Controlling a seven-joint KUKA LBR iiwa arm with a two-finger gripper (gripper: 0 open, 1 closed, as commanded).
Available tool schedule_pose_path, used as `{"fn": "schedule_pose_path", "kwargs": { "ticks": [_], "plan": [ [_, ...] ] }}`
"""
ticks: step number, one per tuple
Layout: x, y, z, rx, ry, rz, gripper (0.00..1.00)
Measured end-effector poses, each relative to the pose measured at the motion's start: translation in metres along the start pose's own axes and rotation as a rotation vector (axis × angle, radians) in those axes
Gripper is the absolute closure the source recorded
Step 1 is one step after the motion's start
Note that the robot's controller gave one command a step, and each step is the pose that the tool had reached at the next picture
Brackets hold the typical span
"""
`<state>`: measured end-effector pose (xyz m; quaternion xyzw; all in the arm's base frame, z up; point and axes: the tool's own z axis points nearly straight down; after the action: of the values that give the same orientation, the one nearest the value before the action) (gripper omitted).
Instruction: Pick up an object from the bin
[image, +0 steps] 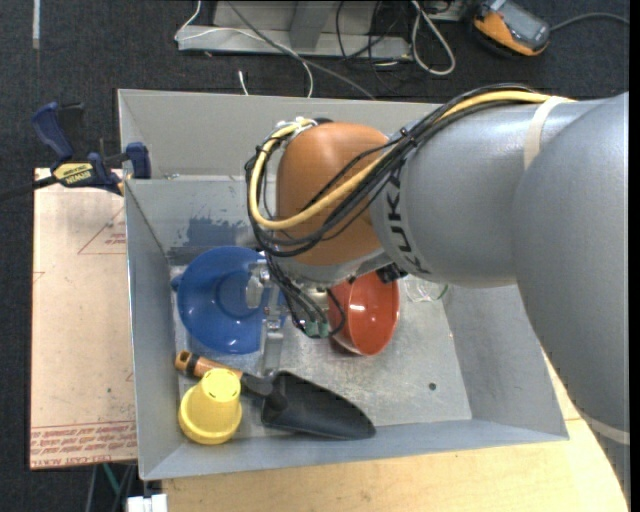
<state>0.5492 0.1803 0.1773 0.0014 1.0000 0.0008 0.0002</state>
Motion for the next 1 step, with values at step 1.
{"fn": "schedule_pose_path", "kwargs": {
  "ticks": [1],
  "plan": [
    [0.0000,0.0000,0.0000,0.000,0.000,0.000,0.00]
  ]
}}
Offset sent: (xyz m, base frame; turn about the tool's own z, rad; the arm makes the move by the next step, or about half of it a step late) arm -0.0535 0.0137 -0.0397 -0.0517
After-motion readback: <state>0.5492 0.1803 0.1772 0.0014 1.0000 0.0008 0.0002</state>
